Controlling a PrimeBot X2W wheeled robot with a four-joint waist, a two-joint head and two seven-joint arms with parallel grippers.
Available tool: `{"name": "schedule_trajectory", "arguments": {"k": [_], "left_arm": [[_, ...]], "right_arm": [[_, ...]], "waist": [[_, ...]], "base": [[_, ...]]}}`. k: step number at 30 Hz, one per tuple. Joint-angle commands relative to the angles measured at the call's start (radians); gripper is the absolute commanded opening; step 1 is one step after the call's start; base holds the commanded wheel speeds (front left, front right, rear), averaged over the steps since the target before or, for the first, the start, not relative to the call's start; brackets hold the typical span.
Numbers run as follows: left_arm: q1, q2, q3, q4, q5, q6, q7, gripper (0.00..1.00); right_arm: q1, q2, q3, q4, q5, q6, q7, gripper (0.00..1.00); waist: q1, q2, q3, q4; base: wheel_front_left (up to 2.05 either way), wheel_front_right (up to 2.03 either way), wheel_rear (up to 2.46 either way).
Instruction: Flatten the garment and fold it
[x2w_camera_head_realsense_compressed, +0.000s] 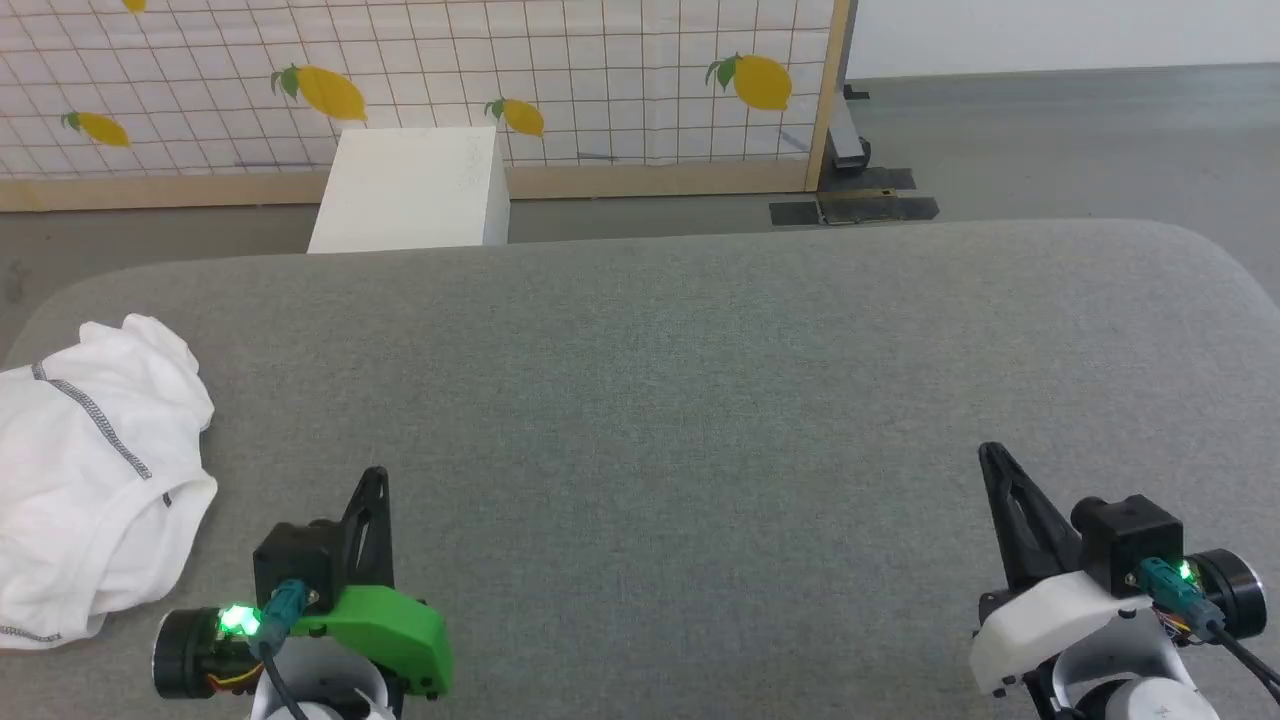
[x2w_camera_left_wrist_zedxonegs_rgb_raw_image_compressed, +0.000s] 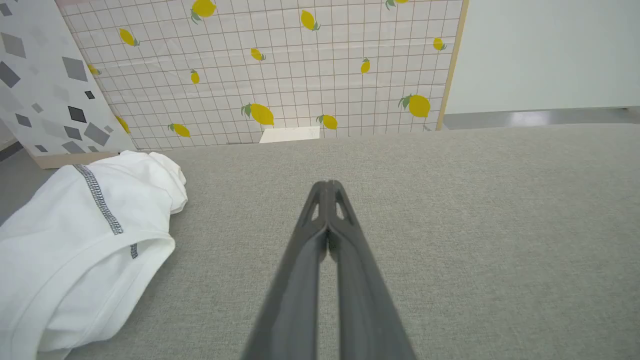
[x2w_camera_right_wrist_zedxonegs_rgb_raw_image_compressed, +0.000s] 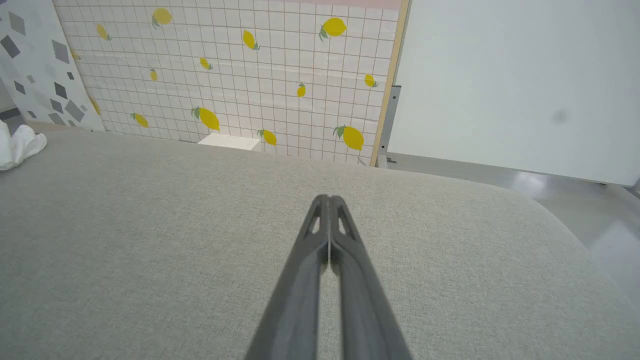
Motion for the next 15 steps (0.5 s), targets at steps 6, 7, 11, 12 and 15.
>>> {"name": "schedule_trajectory", "arguments": {"k": [6,7,11,12,15], "left_arm": [[-0.018,-0.005,0.004,0.003,0.01,-0.001,0.001,0.0],[-0.018,-0.005,0.004,0.003,0.01,-0.001,0.001,0.0],[-0.018,-0.005,0.004,0.003,0.01,-0.001,0.001,0.0],[-0.018,-0.005,0.004,0.003,0.01,-0.001,0.001,0.0],[-0.018,-0.005,0.004,0.003,0.01,-0.001,0.001,0.0]], "right_arm": [[-0.016,0.002,0.002,0.002,0.007,-0.002,0.0,0.0],[-0.016,0.002,0.002,0.002,0.007,-0.002,0.0,0.0],[-0.016,0.002,0.002,0.002,0.007,-0.002,0.0,0.0],[-0.016,0.002,0.002,0.002,0.007,-0.002,0.0,0.0],[-0.016,0.002,0.002,0.002,0.007,-0.002,0.0,0.0]], "waist": [[0.0,0.0,0.0,0.0],[0.0,0.0,0.0,0.0],[0.0,0.0,0.0,0.0],[0.0,0.0,0.0,0.0],[0.0,0.0,0.0,0.0]], "base": [[0.0,0.0,0.0],[0.0,0.0,0.0],[0.0,0.0,0.0],[0.0,0.0,0.0],[0.0,0.0,0.0]]}}
